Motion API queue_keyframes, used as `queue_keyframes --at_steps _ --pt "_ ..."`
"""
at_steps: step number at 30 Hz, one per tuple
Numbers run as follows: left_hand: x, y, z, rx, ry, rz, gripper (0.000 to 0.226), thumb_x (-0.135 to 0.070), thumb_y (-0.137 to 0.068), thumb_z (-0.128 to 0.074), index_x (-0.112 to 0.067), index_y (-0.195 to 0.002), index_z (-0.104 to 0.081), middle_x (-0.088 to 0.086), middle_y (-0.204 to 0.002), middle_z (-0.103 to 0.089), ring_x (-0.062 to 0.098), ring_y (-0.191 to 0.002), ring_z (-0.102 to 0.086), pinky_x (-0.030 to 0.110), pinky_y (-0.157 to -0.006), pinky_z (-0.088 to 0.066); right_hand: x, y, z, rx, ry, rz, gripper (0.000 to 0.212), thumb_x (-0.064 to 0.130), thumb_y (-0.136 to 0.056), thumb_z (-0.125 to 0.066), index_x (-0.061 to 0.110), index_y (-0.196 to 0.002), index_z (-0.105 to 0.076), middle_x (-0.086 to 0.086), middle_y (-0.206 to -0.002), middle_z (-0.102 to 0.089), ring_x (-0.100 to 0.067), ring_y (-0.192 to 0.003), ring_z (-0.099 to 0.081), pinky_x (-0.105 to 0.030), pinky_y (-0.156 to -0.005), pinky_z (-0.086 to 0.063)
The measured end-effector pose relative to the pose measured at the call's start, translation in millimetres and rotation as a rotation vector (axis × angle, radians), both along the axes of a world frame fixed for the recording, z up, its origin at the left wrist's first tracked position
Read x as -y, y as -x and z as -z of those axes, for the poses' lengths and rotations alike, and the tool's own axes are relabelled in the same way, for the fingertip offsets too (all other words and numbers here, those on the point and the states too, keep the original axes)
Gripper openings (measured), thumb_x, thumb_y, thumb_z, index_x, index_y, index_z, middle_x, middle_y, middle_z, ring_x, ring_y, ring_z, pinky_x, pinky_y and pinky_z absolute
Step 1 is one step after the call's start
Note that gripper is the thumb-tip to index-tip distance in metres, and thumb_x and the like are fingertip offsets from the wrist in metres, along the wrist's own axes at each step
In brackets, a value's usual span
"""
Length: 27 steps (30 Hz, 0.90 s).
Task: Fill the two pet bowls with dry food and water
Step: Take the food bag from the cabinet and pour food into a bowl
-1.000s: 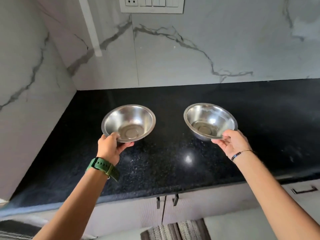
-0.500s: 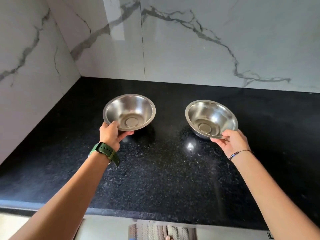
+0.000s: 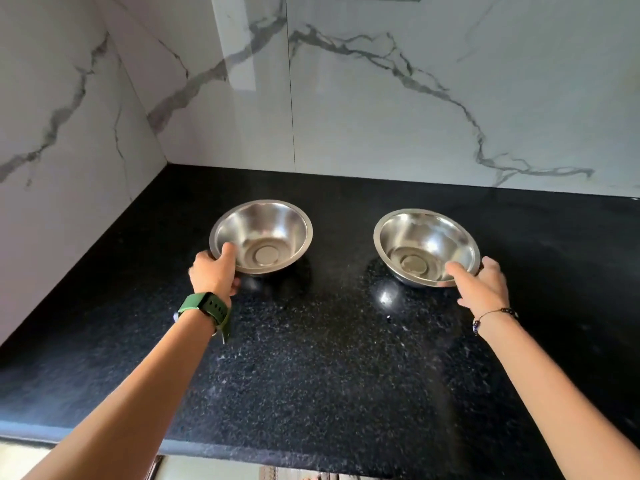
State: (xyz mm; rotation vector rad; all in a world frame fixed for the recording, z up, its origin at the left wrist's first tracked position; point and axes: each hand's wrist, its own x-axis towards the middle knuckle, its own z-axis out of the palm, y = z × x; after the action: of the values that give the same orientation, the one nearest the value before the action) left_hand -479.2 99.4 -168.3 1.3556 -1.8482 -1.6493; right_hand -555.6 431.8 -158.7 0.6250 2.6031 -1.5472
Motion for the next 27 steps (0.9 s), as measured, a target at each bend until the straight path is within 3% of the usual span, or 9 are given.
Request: queue_keyframes --at_steps 2,4,9,15,22,27 --pt "4 -1 -9 0.105 0.205 0.019 0.061 -0.041 -0.087 -0.051 -0.008 -0.136 -0.038 0.019 -0.138 -0.033 0.038 -0.1 -0.057 0.043 -0.085 -0.051 3 0 -14 -0.075 -0.244 -0.062 0.077 0.031 -0.085 -0.062 0.004 -0.146 -0.024 -0.021 -0.147 -0.028 -0.038 -0.132 -0.034 -0.044 -0.105 -0.035" --pt "4 1 -24 0.086 0.318 0.045 0.065 -0.039 -0.088 -0.052 -0.007 -0.141 -0.032 0.019 -0.141 -0.026 0.043 -0.111 -0.051 0.042 -0.095 -0.043 9 2 -31 -0.137 -0.311 -0.126 0.078 0.031 -0.087 -0.06 0.004 -0.148 -0.02 -0.02 -0.15 -0.024 -0.038 -0.136 -0.027 -0.042 -0.108 -0.029" --pt "-1 23 -85 -0.07 0.516 0.154 0.057 -0.034 -0.088 -0.056 -0.006 -0.135 -0.041 0.022 -0.137 -0.031 0.04 -0.119 -0.044 0.039 -0.102 -0.036 36 19 -82 -0.263 -0.319 -0.263 0.07 0.031 -0.089 -0.057 0.004 -0.146 -0.027 -0.02 -0.149 -0.03 -0.034 -0.137 -0.03 -0.037 -0.109 -0.029" --pt "-22 50 -171 -0.255 0.616 0.272 0.05 -0.033 -0.087 -0.056 -0.008 -0.13 -0.047 0.019 -0.134 -0.036 0.037 -0.121 -0.044 0.042 -0.106 -0.037 72 36 -153 -0.441 -0.296 -0.336 0.063 0.03 -0.089 -0.056 0.005 -0.143 -0.034 -0.018 -0.147 -0.037 -0.031 -0.134 -0.037 -0.033 -0.106 -0.031" --pt "-44 62 -277 -0.44 0.803 0.355 0.05 -0.033 -0.089 -0.056 -0.011 -0.132 -0.044 0.016 -0.132 -0.038 0.034 -0.121 -0.042 0.046 -0.105 -0.037 104 44 -248 -0.648 -0.27 -0.391 0.062 0.028 -0.089 -0.056 0.006 -0.143 -0.033 -0.017 -0.144 -0.04 -0.029 -0.133 -0.038 -0.027 -0.104 -0.032" --pt "-58 57 -338 -0.544 0.944 0.348 0.05 -0.03 -0.088 -0.055 -0.009 -0.132 -0.043 0.016 -0.134 -0.038 0.033 -0.122 -0.038 0.038 -0.105 -0.034 120 35 -314 -0.806 -0.259 -0.383 0.057 0.027 -0.089 -0.057 0.006 -0.139 -0.039 -0.016 -0.138 -0.044 -0.03 -0.13 -0.04 -0.028 -0.103 -0.032"
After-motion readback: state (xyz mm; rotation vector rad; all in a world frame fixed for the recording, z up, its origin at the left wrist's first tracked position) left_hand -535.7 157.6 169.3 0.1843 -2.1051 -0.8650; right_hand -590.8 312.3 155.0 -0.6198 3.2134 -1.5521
